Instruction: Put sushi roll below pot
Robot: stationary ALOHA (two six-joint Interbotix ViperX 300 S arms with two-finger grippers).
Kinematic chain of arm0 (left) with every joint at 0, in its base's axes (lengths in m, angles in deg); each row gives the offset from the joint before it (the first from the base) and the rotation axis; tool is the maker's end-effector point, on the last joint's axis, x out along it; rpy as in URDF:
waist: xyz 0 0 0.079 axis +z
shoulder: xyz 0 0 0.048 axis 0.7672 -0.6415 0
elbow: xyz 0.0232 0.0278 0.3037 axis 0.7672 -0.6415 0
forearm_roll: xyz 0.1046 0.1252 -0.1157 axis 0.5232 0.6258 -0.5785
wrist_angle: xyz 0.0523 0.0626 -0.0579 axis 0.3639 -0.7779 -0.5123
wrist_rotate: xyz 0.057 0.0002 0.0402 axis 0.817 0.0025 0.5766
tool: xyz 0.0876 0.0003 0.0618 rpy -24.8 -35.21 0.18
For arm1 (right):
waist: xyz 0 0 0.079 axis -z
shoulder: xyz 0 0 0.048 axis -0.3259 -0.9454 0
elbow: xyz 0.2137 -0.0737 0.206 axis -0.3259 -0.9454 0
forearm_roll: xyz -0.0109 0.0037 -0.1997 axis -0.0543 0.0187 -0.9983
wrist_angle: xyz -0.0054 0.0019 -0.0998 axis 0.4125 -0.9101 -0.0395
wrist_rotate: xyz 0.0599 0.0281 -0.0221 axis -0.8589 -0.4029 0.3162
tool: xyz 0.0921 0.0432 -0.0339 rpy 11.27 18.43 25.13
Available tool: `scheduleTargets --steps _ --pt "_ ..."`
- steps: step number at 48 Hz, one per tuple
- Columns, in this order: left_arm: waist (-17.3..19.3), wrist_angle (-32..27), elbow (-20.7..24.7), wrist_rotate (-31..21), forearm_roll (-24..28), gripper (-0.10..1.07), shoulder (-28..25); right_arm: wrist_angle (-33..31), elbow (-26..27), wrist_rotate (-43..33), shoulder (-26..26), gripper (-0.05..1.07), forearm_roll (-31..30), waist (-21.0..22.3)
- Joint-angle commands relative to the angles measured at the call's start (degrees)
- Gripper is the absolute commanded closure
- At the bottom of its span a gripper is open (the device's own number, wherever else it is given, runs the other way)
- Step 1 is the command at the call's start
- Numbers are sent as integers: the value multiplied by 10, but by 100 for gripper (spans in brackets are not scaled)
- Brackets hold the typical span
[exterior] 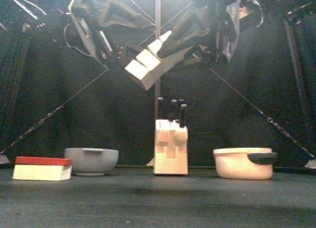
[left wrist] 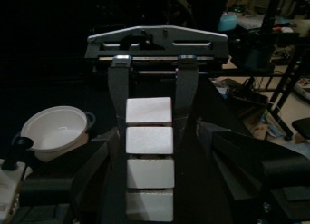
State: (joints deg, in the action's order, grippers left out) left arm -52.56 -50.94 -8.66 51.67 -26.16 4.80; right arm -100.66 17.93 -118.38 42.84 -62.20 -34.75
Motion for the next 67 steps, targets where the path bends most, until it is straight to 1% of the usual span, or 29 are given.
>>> scheduleTargets --steps 1,13,19,25,37,46,50,54,57,61,67 --pt "1 5 5 2 -2 -2 3 -3 4 -1 20 45 9 2" --pt "4 4 -5 2 -2 -2 7 7 -25 -2 54 45 42 -3" --pt "9 4 -9 2 -2 -2 8 36 -48 -2 66 45 97 -4" --pt "13 3 -12 1 -3 -2 8 64 -71 0 68 45 152 -18" --pt "19 1 -17 2 -1 -2 8 69 -102 -1 62 45 176 -54" --pt "22 1 -18 2 -2 -2 8 79 -113 0 75 45 264 -61" --pt "22 0 -18 2 -2 -2 8 95 -115 0 76 45 287 -60" --pt "22 0 -18 2 -2 -2 8 124 -117 -1 76 45 316 -57" --pt "23 0 -18 2 -2 -2 8 166 -117 -1 84 45 357 -53" --pt "24 -1 -19 2 -3 -2 8 225 -120 -1 93 45 410 -29" --pt "25 -2 -19 1 -2 -2 8 308 -137 -2 104 45 509 13"
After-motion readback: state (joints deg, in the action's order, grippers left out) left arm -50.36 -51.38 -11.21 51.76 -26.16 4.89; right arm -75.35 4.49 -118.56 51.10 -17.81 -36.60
